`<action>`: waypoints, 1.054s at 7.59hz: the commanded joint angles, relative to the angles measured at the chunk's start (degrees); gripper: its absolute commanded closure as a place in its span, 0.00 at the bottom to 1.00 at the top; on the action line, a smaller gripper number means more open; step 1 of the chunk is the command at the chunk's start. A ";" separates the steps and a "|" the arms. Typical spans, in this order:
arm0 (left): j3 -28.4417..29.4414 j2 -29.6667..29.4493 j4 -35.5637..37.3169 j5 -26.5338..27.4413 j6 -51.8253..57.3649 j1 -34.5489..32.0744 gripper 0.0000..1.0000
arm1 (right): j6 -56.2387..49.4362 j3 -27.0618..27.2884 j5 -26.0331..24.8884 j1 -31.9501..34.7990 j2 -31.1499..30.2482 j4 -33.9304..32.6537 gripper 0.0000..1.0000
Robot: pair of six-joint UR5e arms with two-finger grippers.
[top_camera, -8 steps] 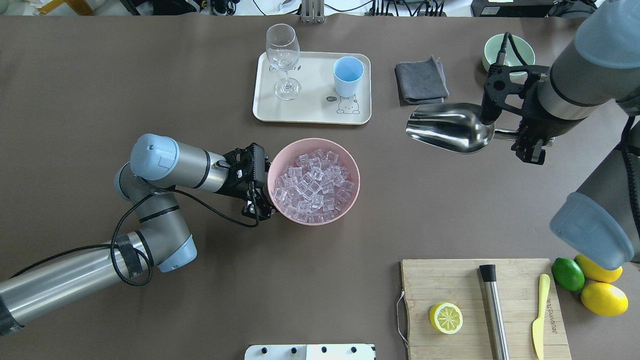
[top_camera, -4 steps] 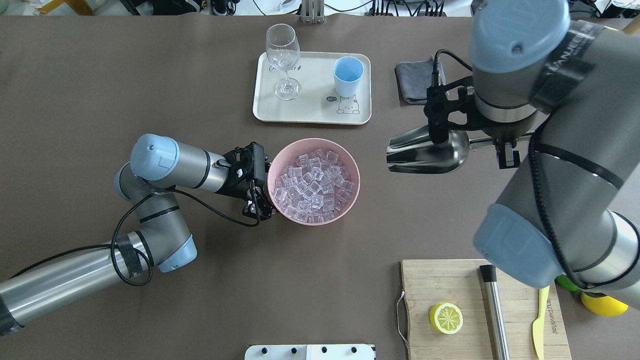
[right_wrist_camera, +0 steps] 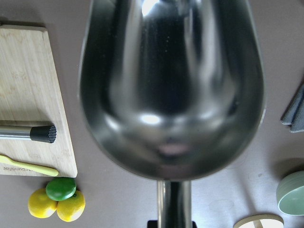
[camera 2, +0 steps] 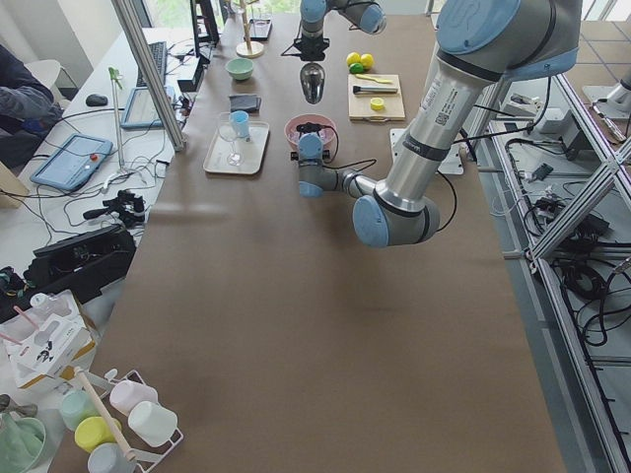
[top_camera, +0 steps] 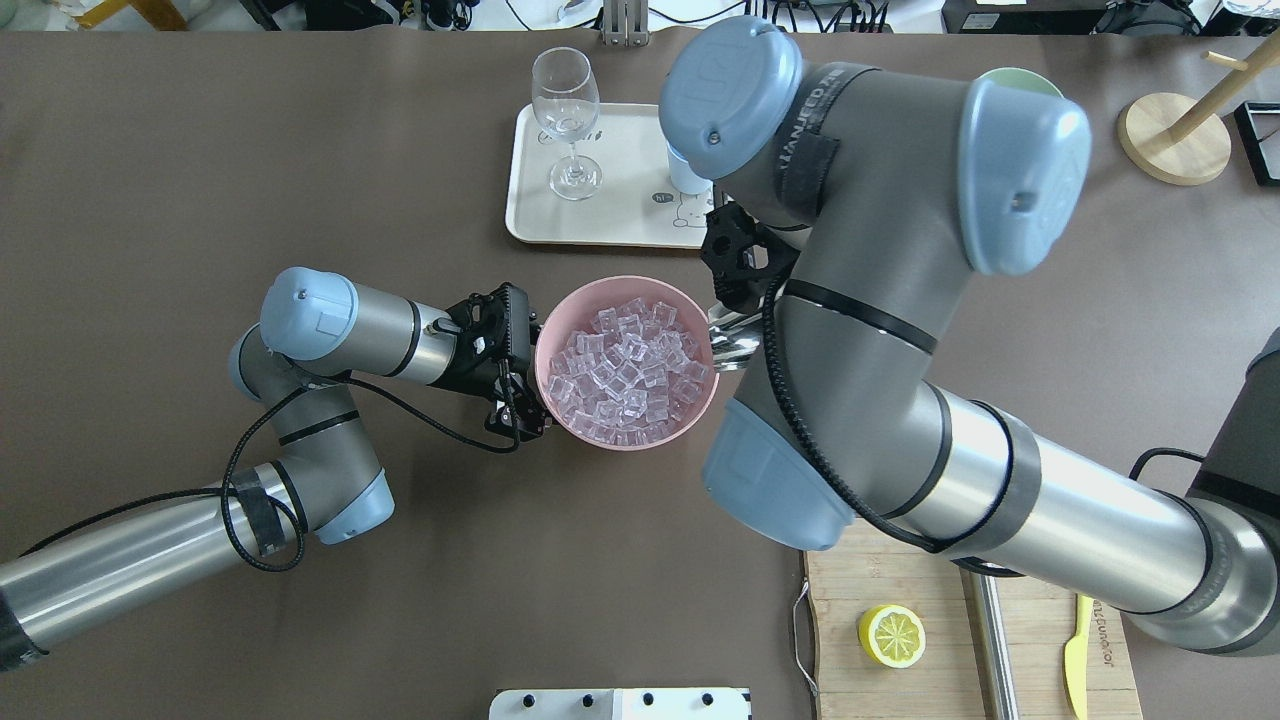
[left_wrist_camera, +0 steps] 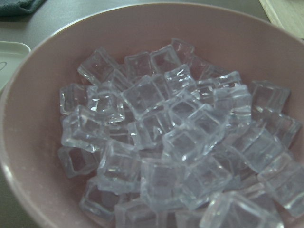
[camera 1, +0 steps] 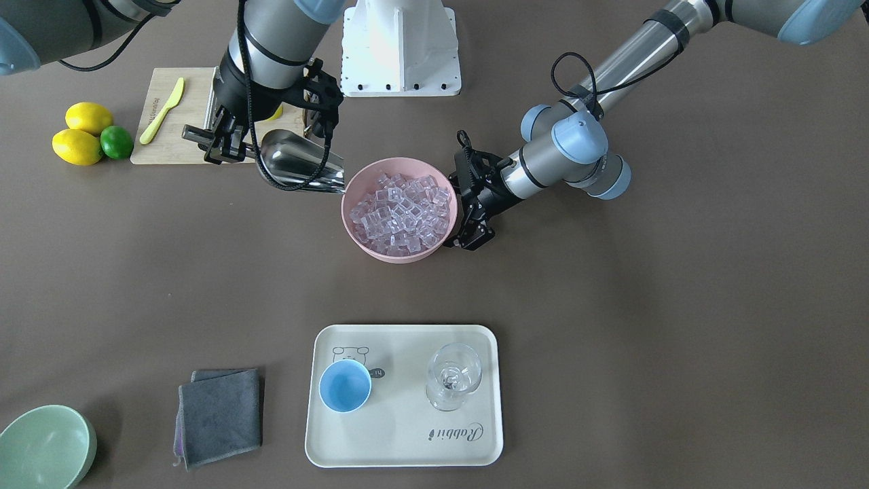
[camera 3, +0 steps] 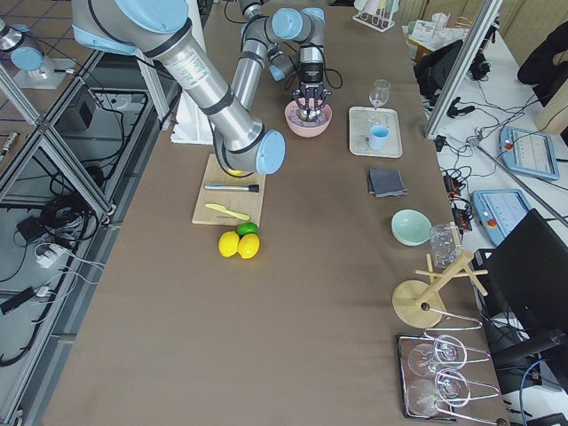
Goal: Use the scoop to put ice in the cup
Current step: 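Dip the scoop into the ice cubes with the right gripper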
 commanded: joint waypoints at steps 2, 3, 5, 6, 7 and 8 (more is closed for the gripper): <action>-0.14 -0.17 -0.06 -0.02 0.00 0.00 0.02 | 0.78 -10.33 -3.40 -3.85 3.82 0.23 1.00; -0.14 -0.17 -0.15 -0.02 0.00 0.00 0.02 | 0.87 -12.87 -3.41 -4.30 5.13 0.24 1.00; -0.14 -0.17 -0.50 -0.02 0.00 0.00 0.02 | 0.96 -14.91 -3.41 -5.09 5.85 0.50 1.00; -0.14 -0.17 -0.50 -0.02 0.00 0.00 0.02 | 1.48 -16.83 -3.32 -5.18 6.20 2.15 1.00; -0.14 -0.17 -0.85 -0.02 0.00 0.00 0.02 | 1.57 -19.55 -3.06 -5.18 7.42 2.43 1.00; -0.14 -0.17 -0.94 -0.02 0.00 0.00 0.02 | 1.83 -21.06 -2.88 -5.18 8.21 3.48 1.00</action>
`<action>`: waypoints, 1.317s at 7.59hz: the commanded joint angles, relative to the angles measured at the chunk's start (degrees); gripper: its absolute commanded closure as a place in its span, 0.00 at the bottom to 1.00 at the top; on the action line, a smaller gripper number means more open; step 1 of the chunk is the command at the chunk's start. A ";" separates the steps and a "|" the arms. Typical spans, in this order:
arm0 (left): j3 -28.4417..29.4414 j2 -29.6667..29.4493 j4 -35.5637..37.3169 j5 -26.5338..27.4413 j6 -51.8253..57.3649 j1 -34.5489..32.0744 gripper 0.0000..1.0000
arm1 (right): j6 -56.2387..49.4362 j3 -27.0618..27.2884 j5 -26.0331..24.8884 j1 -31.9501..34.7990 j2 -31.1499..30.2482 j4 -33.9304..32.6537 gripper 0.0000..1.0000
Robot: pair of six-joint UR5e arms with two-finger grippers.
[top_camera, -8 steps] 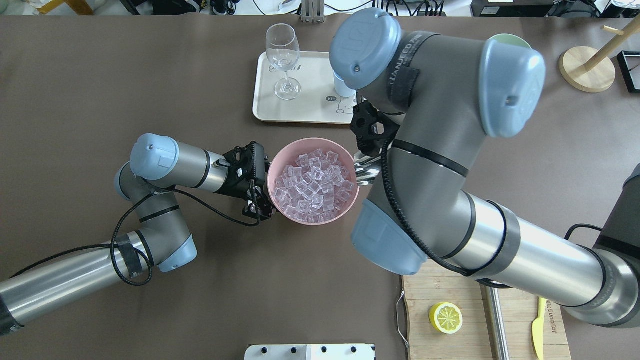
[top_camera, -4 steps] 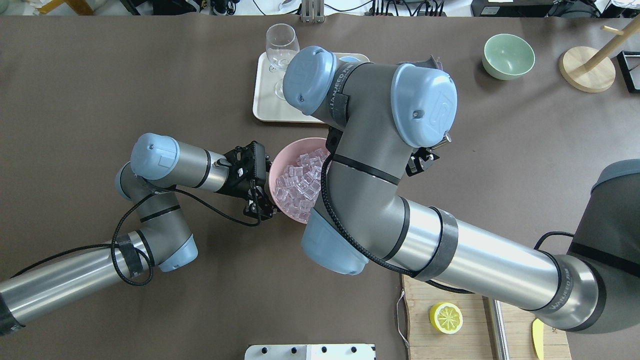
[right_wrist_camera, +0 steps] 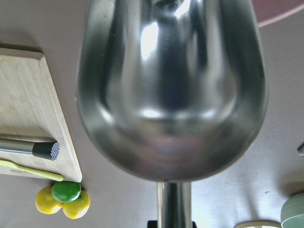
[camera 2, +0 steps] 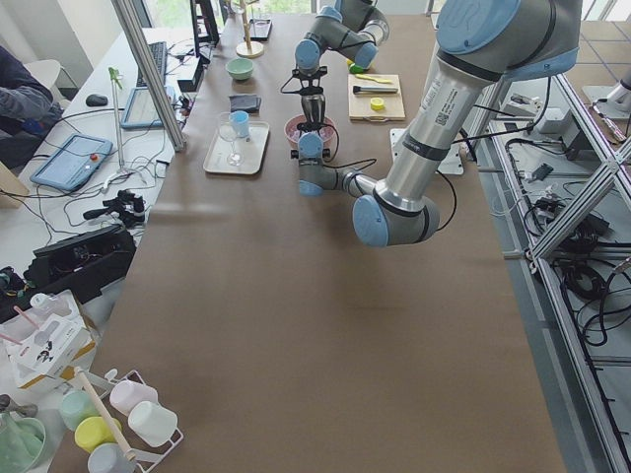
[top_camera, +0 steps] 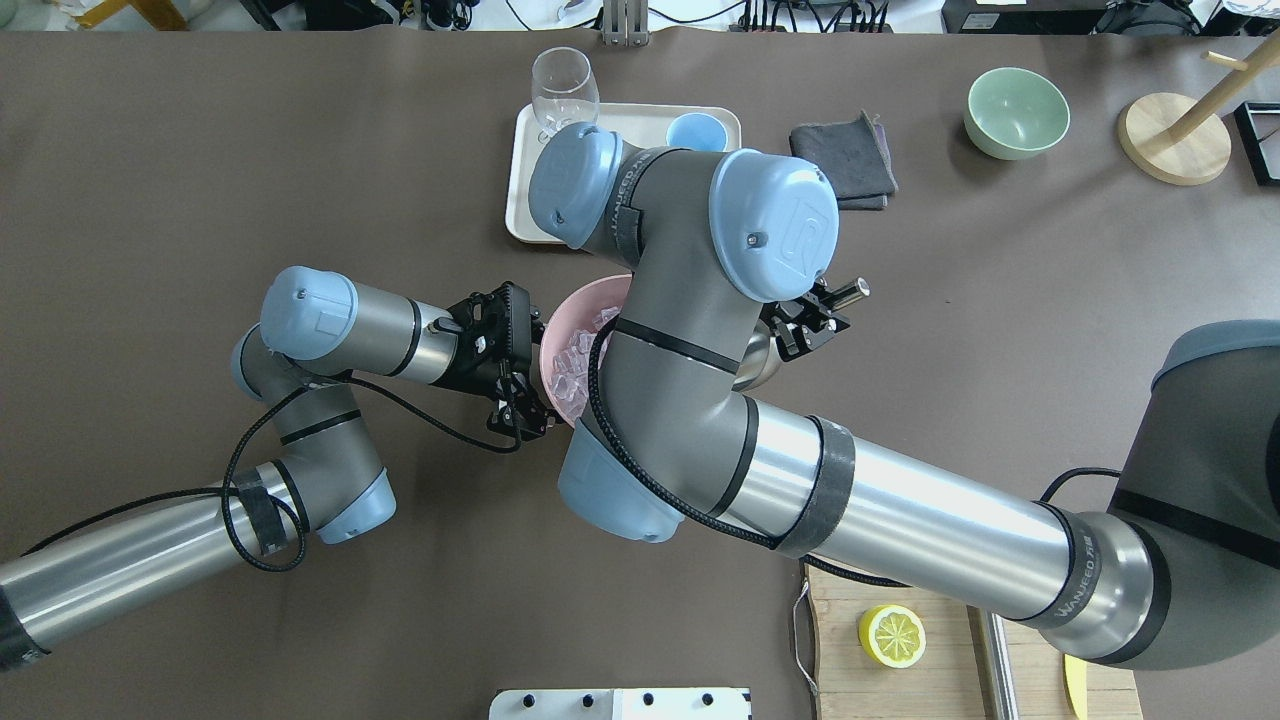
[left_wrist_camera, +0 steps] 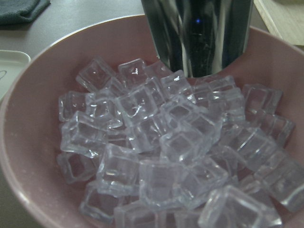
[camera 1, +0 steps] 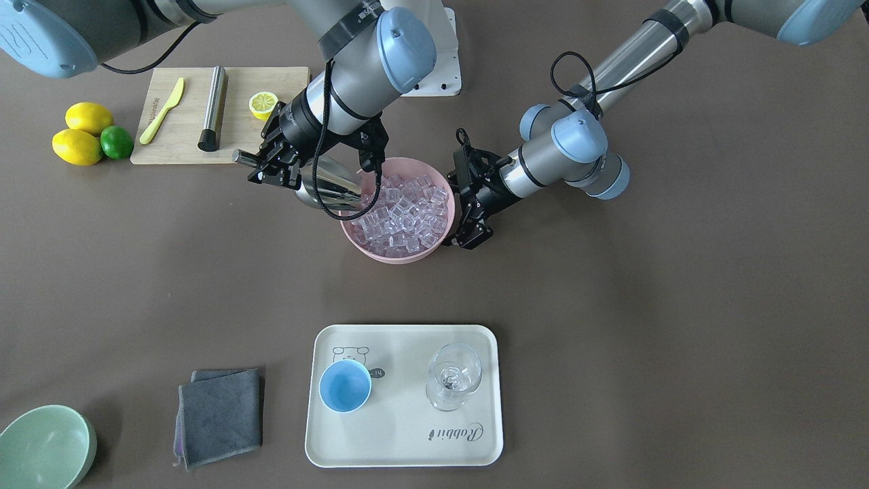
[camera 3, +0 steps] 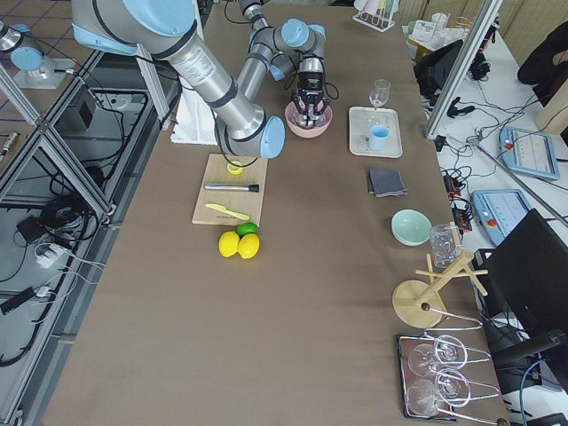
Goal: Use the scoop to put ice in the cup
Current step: 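Dip the scoop into the ice cubes with the right gripper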
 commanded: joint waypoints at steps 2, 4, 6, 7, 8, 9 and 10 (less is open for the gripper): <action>0.00 0.00 -0.62 0.00 0.00 0.00 0.02 | 0.51 -5.96 0.67 -0.07 3.07 2.55 1.00; 0.00 0.00 -0.62 0.00 0.00 0.00 0.02 | 3.30 -7.46 0.93 -1.73 3.25 4.66 1.00; 0.00 0.00 -0.62 0.09 0.00 0.09 0.02 | 7.00 -6.42 1.02 -3.23 1.41 8.43 1.00; 0.00 0.00 -0.54 0.09 0.00 0.09 0.02 | 7.88 -3.45 1.54 -3.24 -1.12 10.36 1.00; 0.00 0.00 -0.54 0.09 0.00 0.09 0.02 | 9.89 1.19 1.64 -3.24 -4.45 11.51 1.00; 0.00 0.00 -0.54 0.09 0.00 0.09 0.02 | 11.04 5.59 1.64 -3.24 -8.49 13.96 1.00; 0.09 0.00 -0.54 0.09 0.00 0.09 0.02 | 12.71 8.15 1.64 -3.24 -11.75 17.55 1.00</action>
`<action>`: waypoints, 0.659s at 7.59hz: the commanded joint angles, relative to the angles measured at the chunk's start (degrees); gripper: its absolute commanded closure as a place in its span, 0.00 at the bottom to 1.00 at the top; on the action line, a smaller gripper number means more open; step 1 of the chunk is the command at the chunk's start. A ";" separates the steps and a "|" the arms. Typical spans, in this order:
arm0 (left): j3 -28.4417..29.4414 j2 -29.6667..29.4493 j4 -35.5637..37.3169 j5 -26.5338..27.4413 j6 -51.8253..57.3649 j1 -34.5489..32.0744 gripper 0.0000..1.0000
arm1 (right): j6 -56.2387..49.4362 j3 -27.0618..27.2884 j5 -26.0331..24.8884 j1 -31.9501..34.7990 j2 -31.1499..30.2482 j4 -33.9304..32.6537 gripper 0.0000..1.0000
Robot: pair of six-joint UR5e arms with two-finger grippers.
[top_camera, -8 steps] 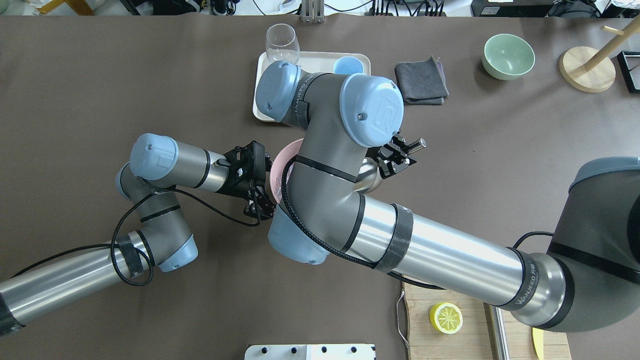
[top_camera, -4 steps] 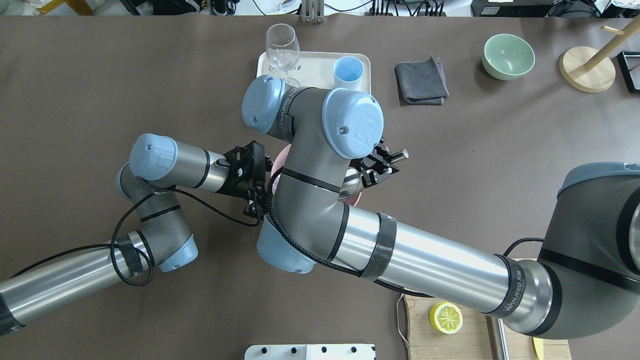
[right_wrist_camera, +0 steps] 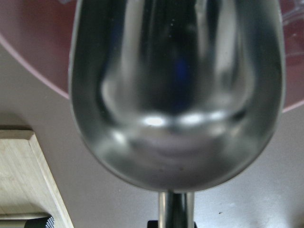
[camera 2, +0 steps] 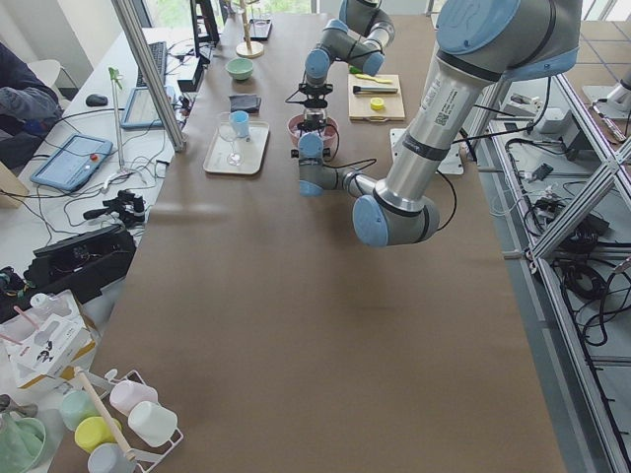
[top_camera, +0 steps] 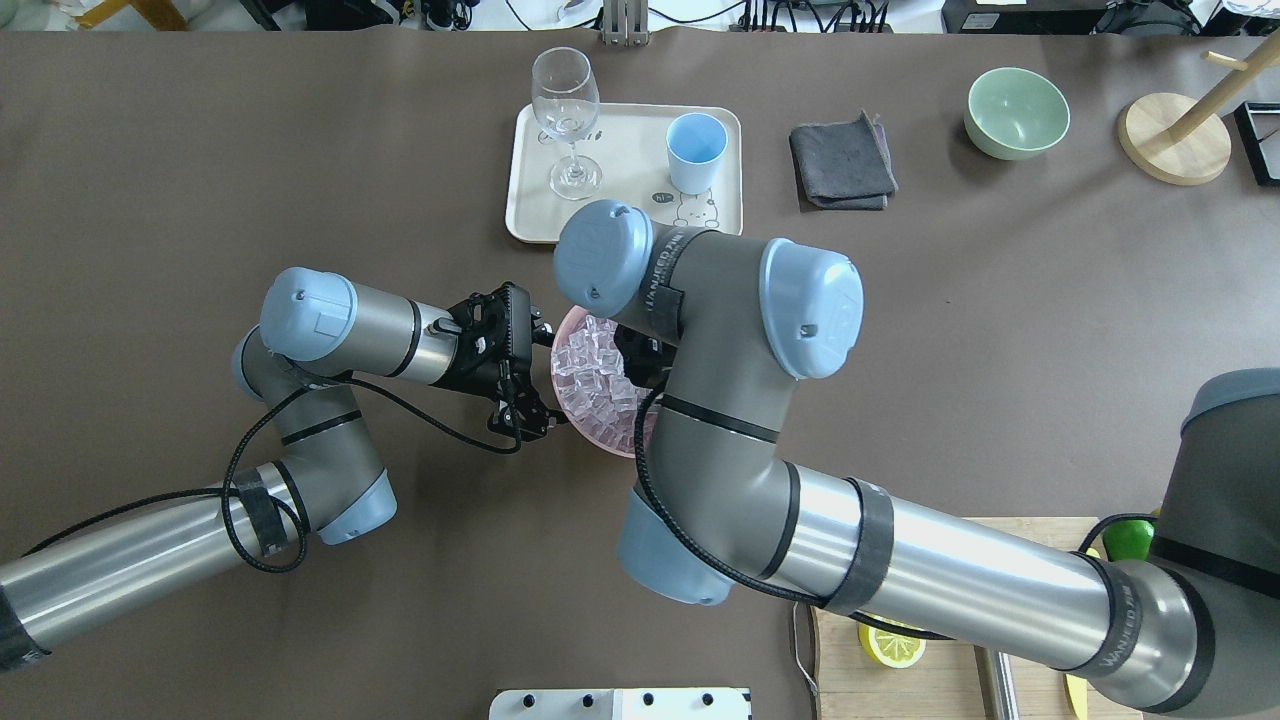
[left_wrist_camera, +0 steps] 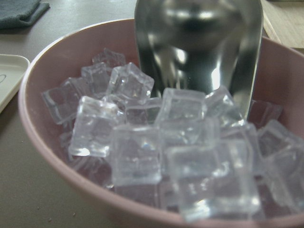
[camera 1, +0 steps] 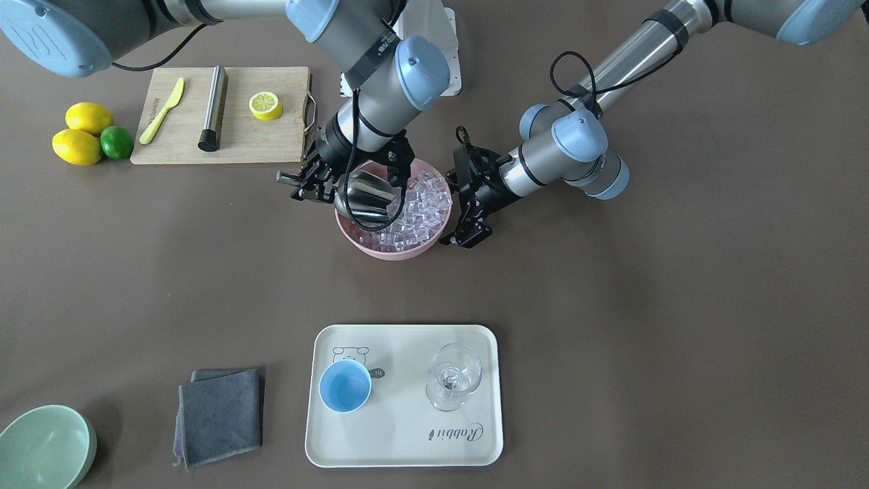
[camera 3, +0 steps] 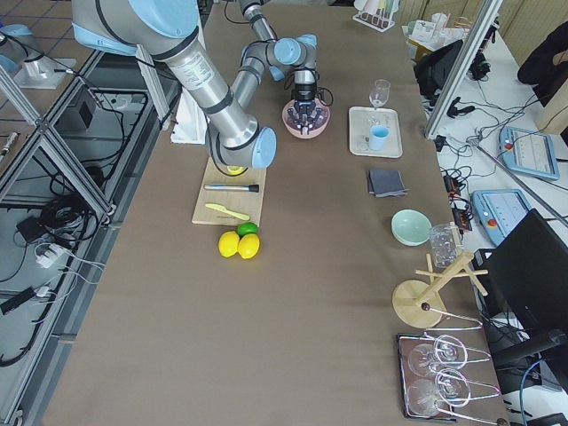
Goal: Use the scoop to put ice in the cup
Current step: 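Dip the scoop into the ice cubes with the right gripper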
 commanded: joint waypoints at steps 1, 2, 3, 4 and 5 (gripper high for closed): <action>0.10 0.03 0.00 0.00 0.00 0.10 0.02 | 6.22 7.00 0.05 -0.01 -8.24 8.40 1.00; 0.10 0.03 0.00 0.00 0.00 0.10 0.02 | 7.82 7.18 0.05 -0.01 -9.05 10.95 1.00; 0.10 0.03 0.00 0.00 0.00 0.19 0.02 | 8.18 7.88 0.14 0.07 -9.66 12.29 1.00; 0.10 0.03 0.09 0.00 0.00 0.19 0.02 | 10.45 9.19 0.49 0.07 -10.89 14.39 1.00; 0.10 0.03 0.09 0.00 0.00 0.27 0.02 | 12.47 10.77 0.67 -0.01 -11.77 14.84 1.00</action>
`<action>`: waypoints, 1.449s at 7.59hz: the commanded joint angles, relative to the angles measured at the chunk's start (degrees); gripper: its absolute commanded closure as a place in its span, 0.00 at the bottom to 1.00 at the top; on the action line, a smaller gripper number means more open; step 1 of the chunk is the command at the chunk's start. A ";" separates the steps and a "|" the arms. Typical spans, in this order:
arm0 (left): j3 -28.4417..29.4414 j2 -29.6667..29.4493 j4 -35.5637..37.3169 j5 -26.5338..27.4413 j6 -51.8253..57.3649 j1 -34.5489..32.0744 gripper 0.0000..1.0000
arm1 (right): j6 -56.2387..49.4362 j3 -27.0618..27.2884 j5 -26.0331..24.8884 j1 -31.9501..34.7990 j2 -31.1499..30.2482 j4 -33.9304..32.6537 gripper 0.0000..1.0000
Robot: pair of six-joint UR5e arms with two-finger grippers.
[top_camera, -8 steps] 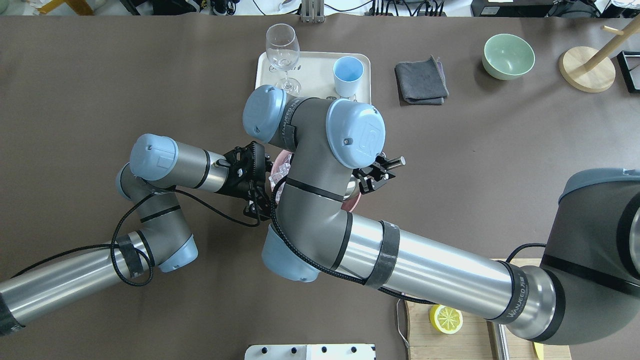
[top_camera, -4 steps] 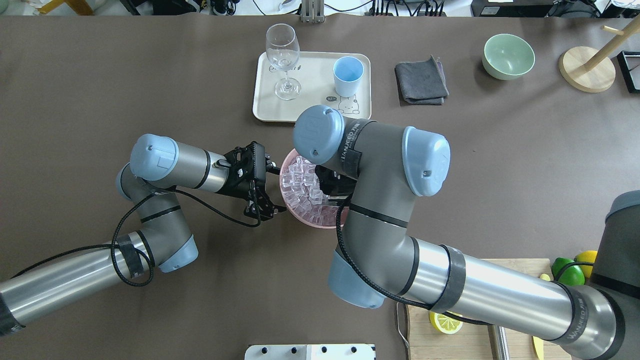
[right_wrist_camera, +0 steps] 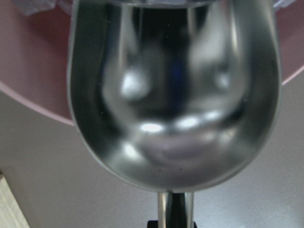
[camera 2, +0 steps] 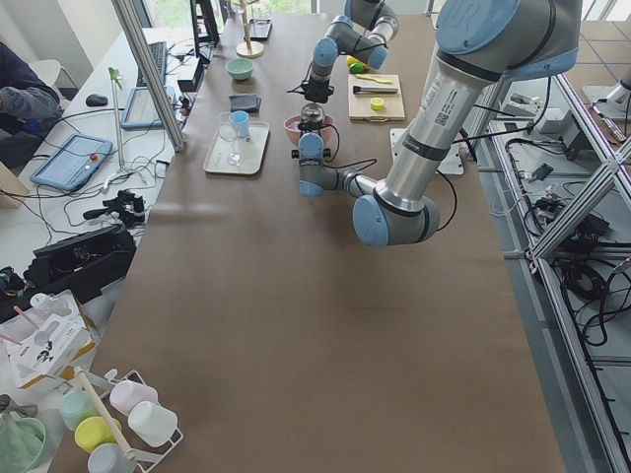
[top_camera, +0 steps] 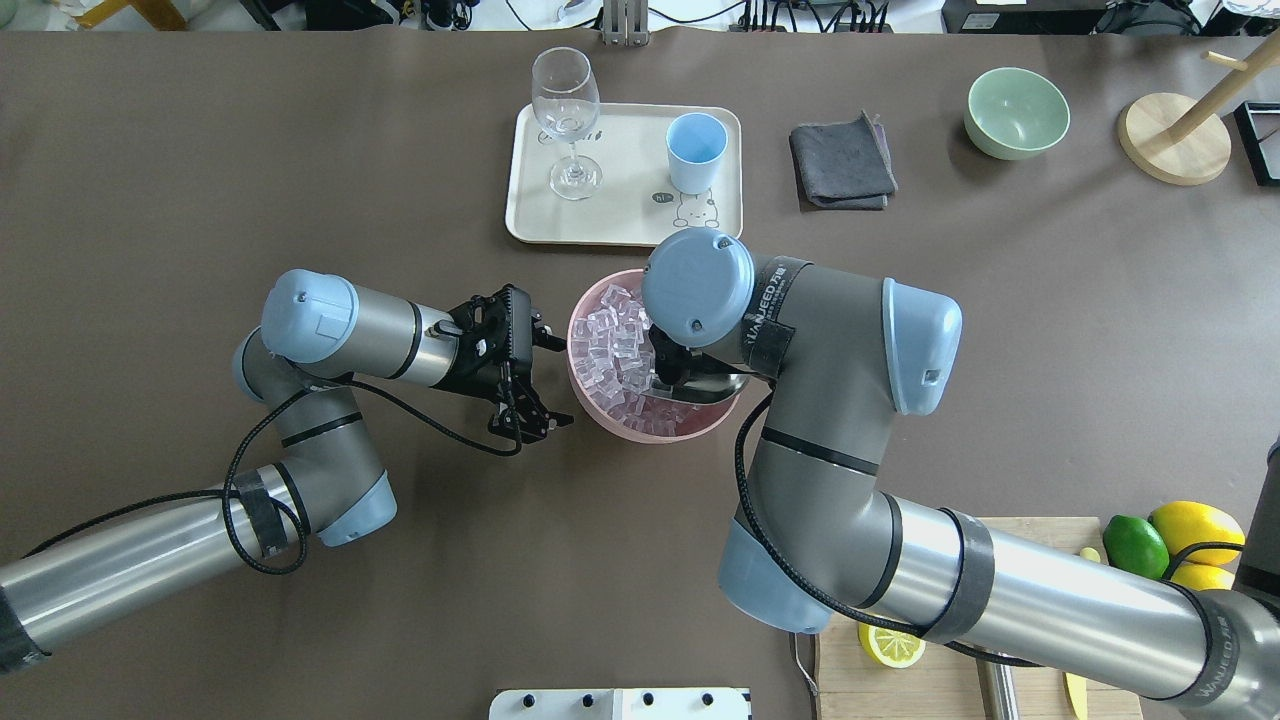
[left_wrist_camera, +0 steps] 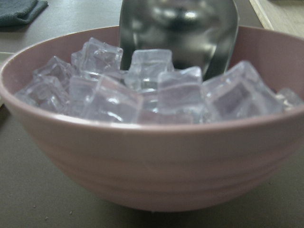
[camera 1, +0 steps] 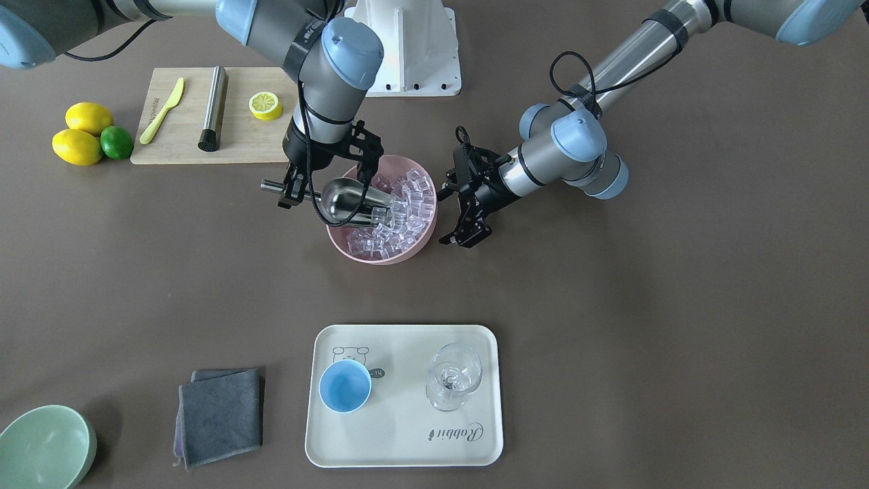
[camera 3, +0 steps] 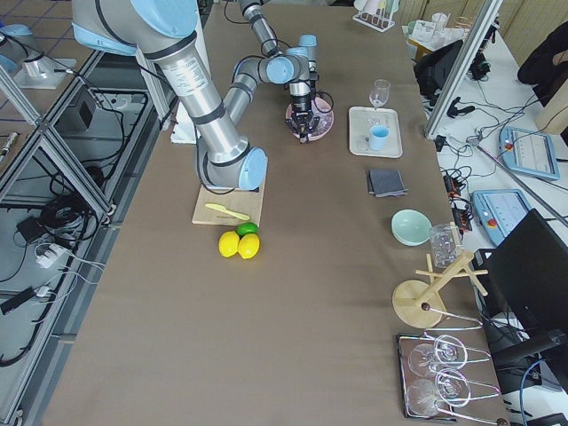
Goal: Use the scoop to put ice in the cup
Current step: 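Scoop ice cubes and lift the scoop out of the bowl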
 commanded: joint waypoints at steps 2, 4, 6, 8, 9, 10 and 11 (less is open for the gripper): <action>0.00 0.00 0.13 0.18 0.00 0.19 0.02 | 3.54 4.85 0.36 0.03 -3.22 2.73 1.00; 0.00 0.00 0.22 0.35 0.00 0.28 0.02 | 7.30 5.65 0.36 -0.06 -5.68 6.85 1.00; 0.00 0.00 0.22 0.44 0.00 0.28 0.02 | 8.81 5.56 0.36 -0.14 -8.14 14.12 1.00; 0.00 0.00 0.31 0.44 0.00 0.37 0.02 | 10.31 8.09 1.32 -0.14 -10.42 17.94 1.00; 0.00 0.00 0.31 0.44 0.00 0.28 0.02 | 10.31 10.20 1.41 -0.14 -11.74 18.03 1.00; 0.00 0.00 0.31 0.44 0.00 0.37 0.02 | 10.48 12.31 1.94 -0.14 -13.23 19.86 1.00; 0.09 0.09 0.39 0.44 0.00 0.37 0.02 | 10.66 14.50 3.33 -0.14 -14.73 21.88 1.00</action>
